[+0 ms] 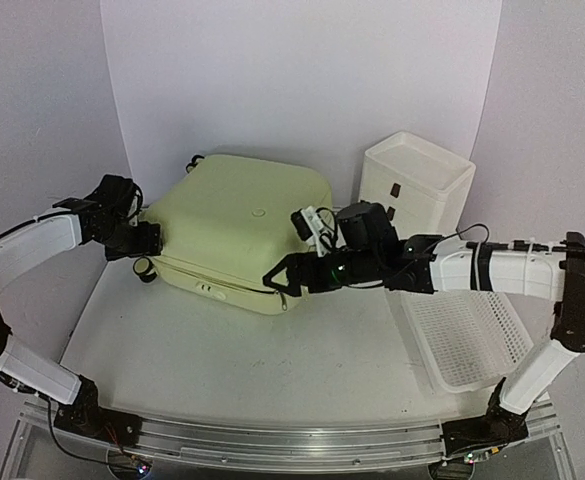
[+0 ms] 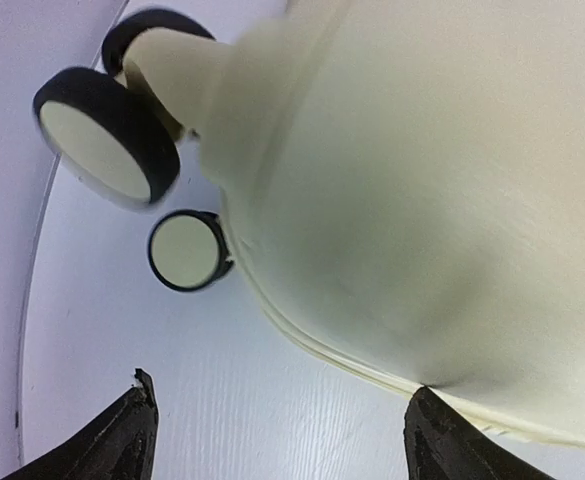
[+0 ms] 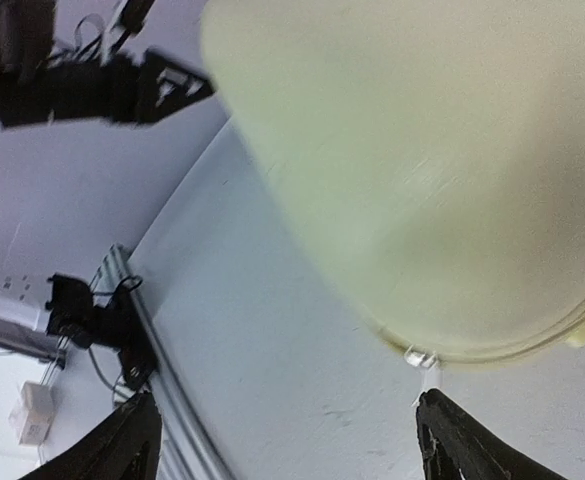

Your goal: Open, take out, and arrange the luggage

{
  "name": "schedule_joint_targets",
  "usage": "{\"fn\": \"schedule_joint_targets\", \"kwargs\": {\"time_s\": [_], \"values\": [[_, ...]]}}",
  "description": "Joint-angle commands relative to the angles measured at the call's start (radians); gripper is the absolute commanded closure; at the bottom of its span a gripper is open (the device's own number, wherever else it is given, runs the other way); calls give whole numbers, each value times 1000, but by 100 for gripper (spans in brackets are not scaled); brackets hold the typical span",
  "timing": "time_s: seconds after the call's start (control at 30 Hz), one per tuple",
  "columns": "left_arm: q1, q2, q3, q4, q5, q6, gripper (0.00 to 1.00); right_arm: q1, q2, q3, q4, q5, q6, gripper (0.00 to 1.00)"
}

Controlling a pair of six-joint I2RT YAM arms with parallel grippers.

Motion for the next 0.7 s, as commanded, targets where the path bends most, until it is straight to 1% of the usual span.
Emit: {"fn": "schedule_joint_targets", "kwargs": {"time_s": [0.0, 0.03, 0.1, 0.17, 0.23, 0.33, 0.4, 0.53, 0.67], "values": [[20, 106, 113, 395, 55, -99, 13, 104, 27, 9, 125, -106, 54, 12], [23, 130, 130, 406, 56, -101, 13, 108, 28, 12, 124, -93, 53, 12], [25, 155, 161, 409, 49, -108, 13, 107, 9, 20, 88, -7, 36, 12], [24, 144, 158, 410, 43, -120, 13, 99, -13, 49, -9, 104, 6, 11], [25, 114, 126, 409, 41, -132, 14, 64, -31, 65, -72, 153, 6, 11], [25, 48, 57, 409, 70, -152, 14, -9, -42, 42, -82, 179, 56, 14], [26, 6, 9, 407, 124, -181, 15, -58, -38, 28, -82, 212, 101, 18], [24, -68, -80, 409, 284, -256, 17, -126, 9, 40, -74, 251, 151, 25], [23, -110, -132, 410, 427, -302, 18, -159, 83, 79, -55, 328, 214, 38]]}}
